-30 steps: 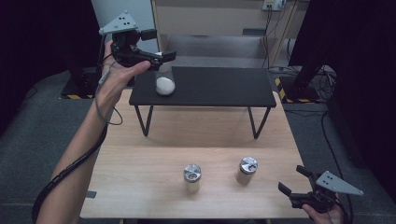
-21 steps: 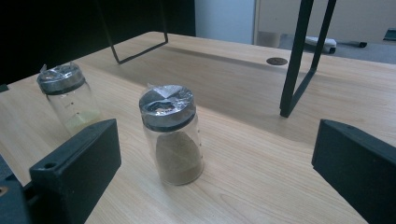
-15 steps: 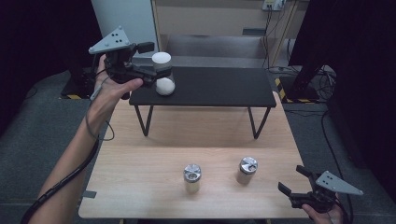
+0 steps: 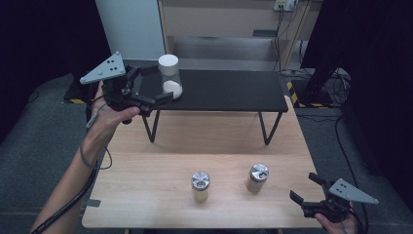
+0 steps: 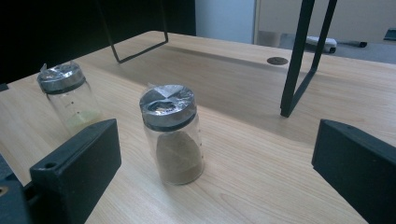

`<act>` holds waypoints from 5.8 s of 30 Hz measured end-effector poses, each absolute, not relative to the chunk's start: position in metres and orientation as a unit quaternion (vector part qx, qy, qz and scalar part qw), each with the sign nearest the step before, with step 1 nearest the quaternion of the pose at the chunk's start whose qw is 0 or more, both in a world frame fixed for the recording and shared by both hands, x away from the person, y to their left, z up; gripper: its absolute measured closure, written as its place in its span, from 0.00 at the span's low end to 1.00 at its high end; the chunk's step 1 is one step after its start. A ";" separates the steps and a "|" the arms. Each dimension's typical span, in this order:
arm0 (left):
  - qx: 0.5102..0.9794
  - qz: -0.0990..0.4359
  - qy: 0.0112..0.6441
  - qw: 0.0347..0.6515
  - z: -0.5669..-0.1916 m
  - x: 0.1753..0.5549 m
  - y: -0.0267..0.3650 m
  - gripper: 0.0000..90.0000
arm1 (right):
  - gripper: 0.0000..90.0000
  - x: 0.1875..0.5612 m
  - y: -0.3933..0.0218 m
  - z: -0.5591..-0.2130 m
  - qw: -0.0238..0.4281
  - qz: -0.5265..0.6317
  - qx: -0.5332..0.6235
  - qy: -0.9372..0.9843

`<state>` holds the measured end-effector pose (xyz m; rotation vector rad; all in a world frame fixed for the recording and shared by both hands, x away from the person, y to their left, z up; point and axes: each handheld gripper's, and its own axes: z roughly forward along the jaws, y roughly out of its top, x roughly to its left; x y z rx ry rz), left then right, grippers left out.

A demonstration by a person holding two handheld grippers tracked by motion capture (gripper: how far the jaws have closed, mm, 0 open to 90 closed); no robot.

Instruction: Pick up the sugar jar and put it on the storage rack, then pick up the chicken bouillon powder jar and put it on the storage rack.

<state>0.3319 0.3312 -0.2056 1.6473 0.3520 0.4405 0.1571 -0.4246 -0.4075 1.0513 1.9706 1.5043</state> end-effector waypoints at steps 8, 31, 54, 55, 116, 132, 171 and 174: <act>0.732 0.189 0.158 0.636 -0.225 0.316 0.337 0.02 | 0.02 0.157 -0.424 -0.407 0.223 0.544 0.381 0.714; 0.727 0.204 0.177 0.631 -0.282 0.267 0.350 0.02 | 0.02 0.157 -0.424 -0.407 0.225 0.542 0.381 0.714; 0.705 0.231 0.247 0.623 -0.344 0.221 0.373 0.02 | 0.02 0.157 -0.423 -0.406 0.225 0.541 0.381 0.715; 0.702 0.230 0.250 0.626 -0.349 0.220 0.374 0.02 | 0.02 0.157 -0.423 -0.406 0.224 0.541 0.381 0.715; 0.740 0.184 0.271 0.587 -0.427 0.206 0.388 0.02 | 0.03 0.157 -0.423 -0.406 0.224 0.540 0.378 0.718; 0.751 0.185 0.272 0.572 -0.426 0.207 0.386 0.02 | 0.03 0.158 -0.423 -0.407 0.223 0.542 0.378 0.717; 0.742 0.177 0.284 0.581 -0.430 0.207 0.390 0.01 | 0.03 0.182 -0.402 -0.367 0.193 0.566 0.321 0.734; 0.742 0.175 0.284 0.581 -0.430 0.208 0.390 0.01 | 0.03 0.188 -0.397 -0.364 0.185 0.572 0.317 0.734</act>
